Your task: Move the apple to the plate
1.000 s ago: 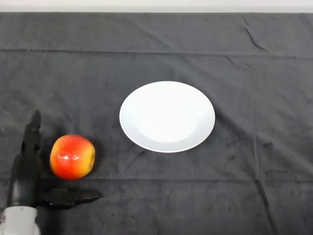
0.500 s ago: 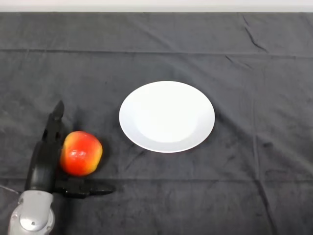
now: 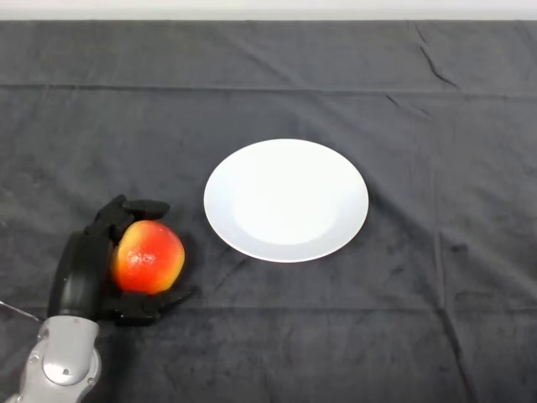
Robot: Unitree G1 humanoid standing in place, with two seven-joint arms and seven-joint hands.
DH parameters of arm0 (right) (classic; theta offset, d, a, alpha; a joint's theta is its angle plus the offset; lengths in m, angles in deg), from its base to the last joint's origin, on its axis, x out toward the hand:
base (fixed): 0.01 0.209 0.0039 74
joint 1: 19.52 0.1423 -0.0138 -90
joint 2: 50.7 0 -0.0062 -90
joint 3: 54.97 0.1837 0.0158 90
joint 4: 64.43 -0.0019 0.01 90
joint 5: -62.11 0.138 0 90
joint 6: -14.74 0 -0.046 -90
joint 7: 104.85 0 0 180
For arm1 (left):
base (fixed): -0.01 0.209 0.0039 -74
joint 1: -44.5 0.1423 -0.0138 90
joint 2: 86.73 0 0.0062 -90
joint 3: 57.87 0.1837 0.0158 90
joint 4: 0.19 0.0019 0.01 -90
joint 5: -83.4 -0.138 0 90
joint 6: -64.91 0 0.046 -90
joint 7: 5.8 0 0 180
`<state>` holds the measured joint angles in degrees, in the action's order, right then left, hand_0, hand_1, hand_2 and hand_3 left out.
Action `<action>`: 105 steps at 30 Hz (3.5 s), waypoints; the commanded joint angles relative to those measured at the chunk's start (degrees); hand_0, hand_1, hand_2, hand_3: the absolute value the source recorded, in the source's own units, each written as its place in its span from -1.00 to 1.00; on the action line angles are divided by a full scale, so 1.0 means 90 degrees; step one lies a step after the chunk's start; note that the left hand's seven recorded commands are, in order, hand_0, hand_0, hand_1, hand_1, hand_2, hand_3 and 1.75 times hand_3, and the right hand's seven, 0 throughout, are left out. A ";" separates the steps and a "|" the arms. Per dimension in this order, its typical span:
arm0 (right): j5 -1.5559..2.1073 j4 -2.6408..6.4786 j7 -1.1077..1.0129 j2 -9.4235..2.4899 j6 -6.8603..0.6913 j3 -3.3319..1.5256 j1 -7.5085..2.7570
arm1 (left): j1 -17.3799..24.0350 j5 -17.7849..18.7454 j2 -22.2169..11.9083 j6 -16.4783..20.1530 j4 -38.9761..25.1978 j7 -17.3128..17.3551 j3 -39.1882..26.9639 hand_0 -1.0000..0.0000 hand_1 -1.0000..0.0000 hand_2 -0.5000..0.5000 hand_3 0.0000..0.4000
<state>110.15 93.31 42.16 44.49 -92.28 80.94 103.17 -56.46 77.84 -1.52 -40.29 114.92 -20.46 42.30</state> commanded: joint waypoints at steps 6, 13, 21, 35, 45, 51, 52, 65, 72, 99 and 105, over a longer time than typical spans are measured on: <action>-0.0033 -0.0061 0.0112 0.0054 -0.0002 0.0061 0.0011 | -0.0148 -0.0192 -0.0176 0.0042 0.0047 -0.0070 0.0095 -1.00 -1.00 0.00 1.00; -0.0030 -0.0063 0.0114 0.0054 -0.0003 0.0059 0.0010 | -0.0216 -0.0247 -0.0257 0.0470 -0.0596 -0.0095 0.0028 -1.00 -1.00 0.00 1.00; -0.0028 -0.0068 0.0117 0.0052 -0.0003 0.0056 0.0008 | -0.0600 -0.0421 -0.0087 0.0846 -0.0960 -0.0274 0.0141 -1.00 -1.00 0.00 1.00; -0.0023 -0.0064 0.0116 0.0055 -0.0003 0.0052 0.0009 | -0.1674 -0.0482 0.0402 0.0750 -0.0100 -0.0607 0.0733 -1.00 -1.00 0.00 1.00; -0.0018 -0.0042 0.0107 0.0064 -0.0003 0.0054 0.0016 | -0.2610 -0.0270 0.0804 0.0373 0.1263 -0.0733 0.1247 -1.00 -1.00 0.00 1.00; -0.0014 -0.0021 0.0098 0.0072 -0.0002 0.0057 0.0023 | -0.3103 -0.0051 0.1044 0.0172 0.2056 -0.0763 0.1602 -1.00 -1.00 0.00 1.00; -0.0014 -0.0017 0.0096 0.0074 -0.0002 0.0058 0.0024 | -0.3184 -0.0008 0.1079 0.0135 0.2189 -0.0760 0.1662 -1.00 -1.00 0.00 1.00; -0.0006 0.0040 0.0068 0.0095 0.0003 0.0068 0.0044 | -0.3791 0.0418 0.1378 -0.0304 0.3504 -0.0708 0.2350 -1.00 -1.00 0.00 1.00; -0.0004 0.0069 0.0054 0.0105 0.0006 0.0073 0.0054 | -0.3972 0.0561 0.1468 -0.0311 0.3911 -0.0681 0.2754 -1.00 -1.00 0.00 1.00; -0.0006 0.0148 0.0010 0.0131 0.0020 0.0087 0.0080 | -0.4290 0.0725 0.1461 -0.0349 0.4470 -0.0773 0.3515 1.00 1.00 0.00 -1.00; -0.0007 0.0158 0.0004 0.0134 0.0023 0.0089 0.0084 | -0.4301 0.0753 0.1361 -0.0524 0.4500 -0.0757 0.3472 1.00 1.00 0.00 -1.00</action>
<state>110.34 92.99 41.65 44.54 -92.28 81.08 103.21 -92.59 84.42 11.43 -44.58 153.01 -27.24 71.83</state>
